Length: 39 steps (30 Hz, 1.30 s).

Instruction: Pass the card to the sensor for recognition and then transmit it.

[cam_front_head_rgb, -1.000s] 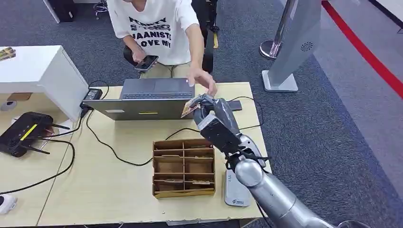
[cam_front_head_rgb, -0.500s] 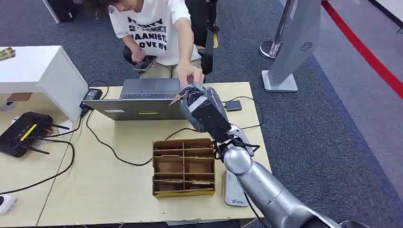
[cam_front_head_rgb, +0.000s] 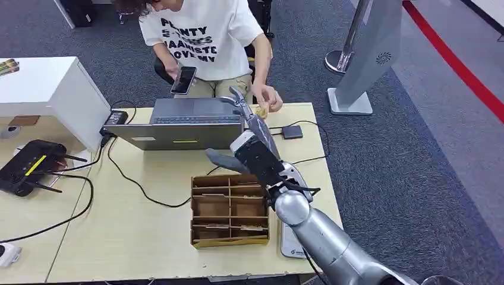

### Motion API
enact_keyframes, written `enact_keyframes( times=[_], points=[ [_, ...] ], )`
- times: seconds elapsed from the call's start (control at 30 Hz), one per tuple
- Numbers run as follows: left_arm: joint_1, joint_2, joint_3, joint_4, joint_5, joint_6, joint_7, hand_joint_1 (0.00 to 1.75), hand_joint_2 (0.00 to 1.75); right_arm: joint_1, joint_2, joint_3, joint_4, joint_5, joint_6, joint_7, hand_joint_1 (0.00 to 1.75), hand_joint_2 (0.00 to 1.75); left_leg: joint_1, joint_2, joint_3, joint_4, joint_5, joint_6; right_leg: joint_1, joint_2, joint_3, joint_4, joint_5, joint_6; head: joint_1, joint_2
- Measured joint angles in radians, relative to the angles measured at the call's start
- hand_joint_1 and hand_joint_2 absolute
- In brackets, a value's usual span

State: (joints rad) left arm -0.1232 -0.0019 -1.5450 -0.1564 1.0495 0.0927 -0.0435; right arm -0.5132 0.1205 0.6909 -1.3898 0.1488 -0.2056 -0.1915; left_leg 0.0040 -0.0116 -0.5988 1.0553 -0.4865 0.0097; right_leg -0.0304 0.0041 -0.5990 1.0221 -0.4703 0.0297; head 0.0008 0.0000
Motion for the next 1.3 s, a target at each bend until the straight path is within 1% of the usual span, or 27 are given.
enact_keyframes(
  times=[0.13,0.3,0.47,0.7,0.73,0.77,0.8,0.83,0.87,0.9,0.93,1.0,1.03,1.07,1.1,1.13,1.2,1.27,1.3],
  points=[
    [0.001,0.000,0.000,0.000,0.018,0.005,-0.005,0.00,0.00,0.055,-0.024,0.028,-0.084,0.031,-0.017,-0.037,0.00,1.75,0.000,0.000,0.000,0.000,0.000,0.000,0.000,0.000,0.000,0.000,0.000,0.000,0.000,0.000],
    [0.007,0.001,0.002,0.000,0.035,0.010,-0.008,0.00,0.00,0.123,-0.078,0.072,-0.187,0.074,-0.037,-0.065,0.00,1.75,0.000,0.000,0.000,0.000,0.000,0.000,0.000,0.000,0.000,0.000,0.000,0.000,0.000,0.000],
    [0.014,0.001,0.002,0.000,0.043,0.012,-0.009,0.00,0.00,0.165,-0.114,0.100,-0.241,0.100,-0.050,-0.076,0.00,1.75,0.000,0.000,0.000,0.000,0.000,0.000,0.000,0.000,0.000,0.000,0.000,0.000,0.000,0.000],
    [0.014,0.001,0.002,0.000,0.043,0.012,-0.009,0.00,0.00,0.180,-0.138,0.115,-0.269,0.102,-0.051,-0.076,0.00,1.75,0.000,0.000,0.000,0.000,0.000,0.000,0.000,0.000,0.000,0.000,0.000,0.000,0.000,0.000],
    [0.014,0.002,0.002,0.000,0.043,0.012,-0.009,0.00,0.00,0.181,-0.141,0.116,-0.272,0.102,-0.051,-0.076,0.09,1.75,0.000,0.000,0.000,0.000,0.000,0.000,0.000,0.000,0.000,0.000,0.000,0.000,0.000,0.000],
    [0.014,0.002,0.002,0.000,0.043,0.012,-0.009,0.00,0.00,0.182,-0.143,0.117,-0.273,0.103,-0.051,-0.076,0.42,1.75,0.000,0.000,0.000,0.000,0.000,0.000,0.000,0.000,0.000,0.000,0.000,0.000,0.000,0.000],
    [0.014,0.002,0.002,0.000,0.044,0.012,-0.009,0.00,0.00,0.184,-0.145,0.119,-0.274,0.114,-0.054,-0.076,1.01,1.75,0.000,0.000,0.000,0.000,0.000,0.000,0.000,0.000,0.000,0.000,0.000,0.000,0.000,0.000],
    [0.014,0.002,0.003,0.000,0.047,0.012,-0.009,0.00,0.00,0.186,-0.148,0.121,-0.276,0.134,-0.060,-0.078,1.54,1.75,0.000,0.000,0.000,0.000,0.000,0.000,0.000,0.000,0.000,0.000,0.000,0.000,0.000,0.000],
    [0.014,0.002,0.003,0.000,0.050,0.012,-0.009,0.00,0.00,0.191,-0.152,0.123,-0.280,0.154,-0.069,-0.079,1.57,1.75,0.000,0.000,0.000,0.000,0.000,0.000,0.000,0.000,0.000,0.000,0.000,0.000,0.000,0.000],
    [0.015,0.002,0.003,0.000,0.053,0.012,-0.009,0.00,0.00,0.198,-0.157,0.127,-0.284,0.180,-0.081,-0.079,1.66,1.75,0.000,0.000,0.000,0.000,0.000,0.000,0.000,0.000,0.000,0.000,0.000,0.000,0.000,0.000],
    [0.015,0.002,0.003,0.000,0.055,0.012,-0.009,0.00,0.00,0.205,-0.161,0.130,-0.287,0.200,-0.090,-0.079,1.69,1.75,0.000,0.000,0.000,0.000,0.000,0.000,0.000,0.000,0.000,0.000,0.000,0.000,0.000,0.000],
    [0.015,0.002,0.003,0.000,0.060,0.012,-0.009,0.00,0.00,0.219,-0.170,0.138,-0.289,0.246,-0.114,-0.069,1.73,1.75,0.000,0.000,0.000,0.000,0.000,0.000,0.000,0.000,0.000,0.000,0.000,0.000,0.000,0.000],
    [0.015,0.002,0.003,0.000,0.061,0.013,-0.009,0.00,0.00,0.224,-0.174,0.142,-0.289,0.280,-0.131,-0.059,1.64,1.75,0.000,0.000,0.000,0.000,0.000,0.000,0.000,0.000,0.000,0.000,0.000,0.000,0.000,0.000],
    [0.015,0.003,0.003,0.000,0.062,0.013,-0.009,0.00,0.00,0.227,-0.177,0.145,-0.287,0.314,-0.148,-0.048,1.43,1.75,0.000,0.000,0.000,0.000,0.000,0.000,0.000,0.000,0.000,0.000,0.000,0.000,0.000,0.000],
    [0.015,0.003,0.003,0.000,0.063,0.013,-0.009,0.00,0.00,0.229,-0.180,0.147,-0.283,0.348,-0.166,-0.037,1.33,1.75,0.000,0.000,0.000,0.000,0.000,0.000,0.000,0.000,0.000,0.000,0.000,0.000,0.000,0.000],
    [0.015,0.003,0.003,0.000,0.064,0.013,-0.009,0.00,0.00,0.230,-0.183,0.148,-0.278,0.385,-0.184,-0.023,1.05,1.75,0.000,0.000,0.000,0.000,0.000,0.000,0.000,0.000,0.000,0.000,0.000,0.000,0.000,0.000],
    [0.016,0.004,0.003,0.000,0.065,0.013,-0.009,0.00,0.00,0.233,-0.187,0.150,-0.263,0.469,-0.218,0.013,0.93,1.75,0.000,0.000,0.000,0.000,0.000,0.000,0.000,0.000,0.000,0.000,0.000,0.000,0.000,0.000],
    [0.016,0.005,0.003,0.000,0.065,0.013,-0.009,0.00,0.00,0.235,-0.190,0.153,-0.246,0.531,-0.239,0.040,0.89,1.75,0.000,0.000,0.000,0.000,0.000,0.000,0.000,0.000,0.000,0.000,0.000,0.000,0.000,0.000],
    [0.016,0.005,0.003,0.000,0.065,0.013,-0.007,0.00,0.00,0.236,-0.191,0.154,-0.237,0.560,-0.248,0.055,0.82,1.75,0.000,0.000,0.000,0.000,0.000,0.000,0.000,0.000,0.000,0.000,0.000,0.000,0.000,0.000]
  ],
)
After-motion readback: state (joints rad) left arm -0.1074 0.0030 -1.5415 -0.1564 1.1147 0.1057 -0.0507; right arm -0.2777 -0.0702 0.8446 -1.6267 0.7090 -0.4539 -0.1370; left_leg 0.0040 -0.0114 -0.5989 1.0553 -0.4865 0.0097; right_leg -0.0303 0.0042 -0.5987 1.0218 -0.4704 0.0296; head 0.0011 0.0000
